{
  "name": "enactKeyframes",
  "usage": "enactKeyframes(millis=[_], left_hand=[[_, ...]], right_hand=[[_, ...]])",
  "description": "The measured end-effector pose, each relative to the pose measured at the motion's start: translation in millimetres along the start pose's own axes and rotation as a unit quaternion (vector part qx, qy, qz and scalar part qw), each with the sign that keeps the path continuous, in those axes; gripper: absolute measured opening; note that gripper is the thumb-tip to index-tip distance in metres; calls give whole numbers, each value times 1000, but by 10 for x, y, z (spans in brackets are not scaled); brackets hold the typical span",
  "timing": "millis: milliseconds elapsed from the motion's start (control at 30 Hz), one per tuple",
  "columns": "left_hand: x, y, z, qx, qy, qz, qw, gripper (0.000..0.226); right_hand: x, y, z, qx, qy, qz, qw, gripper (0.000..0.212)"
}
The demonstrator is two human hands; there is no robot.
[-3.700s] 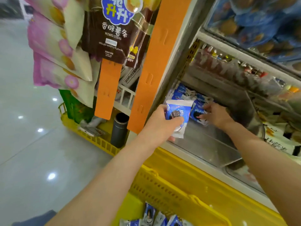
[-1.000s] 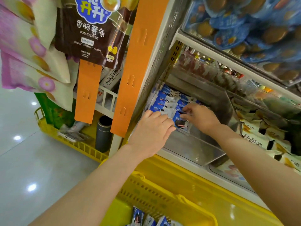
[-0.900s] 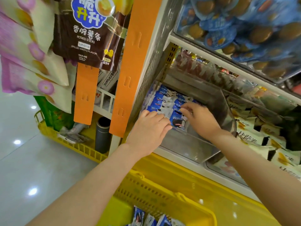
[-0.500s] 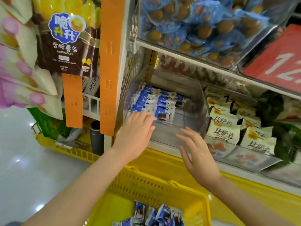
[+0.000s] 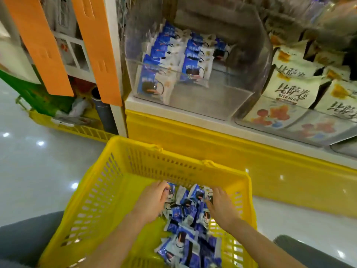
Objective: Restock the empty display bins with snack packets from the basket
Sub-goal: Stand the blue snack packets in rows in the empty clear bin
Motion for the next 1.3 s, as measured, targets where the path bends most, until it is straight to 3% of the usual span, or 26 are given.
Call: enactKeyframes(millis=[100,233,500,633,733,933,1067,1233,1300], left_hand=[[-7,-450,-277,45,-18,92,995,23],[-3,-876,-556,78,-34,178,980,27],[-7,-1109,-892,8,-100,200,975,45],[24,-1078,-964,-25,-130,224,966,57],[90,-1033,-1011,-11,-176,248,953,48],[222,-903,-1006,131,-158,279,938,30],[184,-723,-877,190,-127,291,929,31],[115,-394,-608,284,-85,289,910,29],[120,-242,-465,320,-71,286,901,29]], right_hand=[[-64,155,-284,-49,-23,-102,993,52],[-170,173,-542,-83,-50,-119,988,49],[-349,267,-639,-195,34,-196,960,19],[-392,267,-662,-227,43,-247,941,57],[-409,227,-691,-241,22,-265,933,85],[-363,189,-689,-277,-8,-245,929,67],[-268,56,-609,-268,-11,-203,942,38],[-168,-111,-360,-301,-17,-146,942,29],[-122,-170,-216,-312,-14,-123,942,41]])
Point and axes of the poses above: each hand's wrist, its own x-axis away from the middle knuckle, its own z-axis out of the back of the hand, y = z × x, the point moved 2 cm from there along -x, towards the middle knuckle, and after that the axes turned 6 degrees about y, right-handed, at the moved point
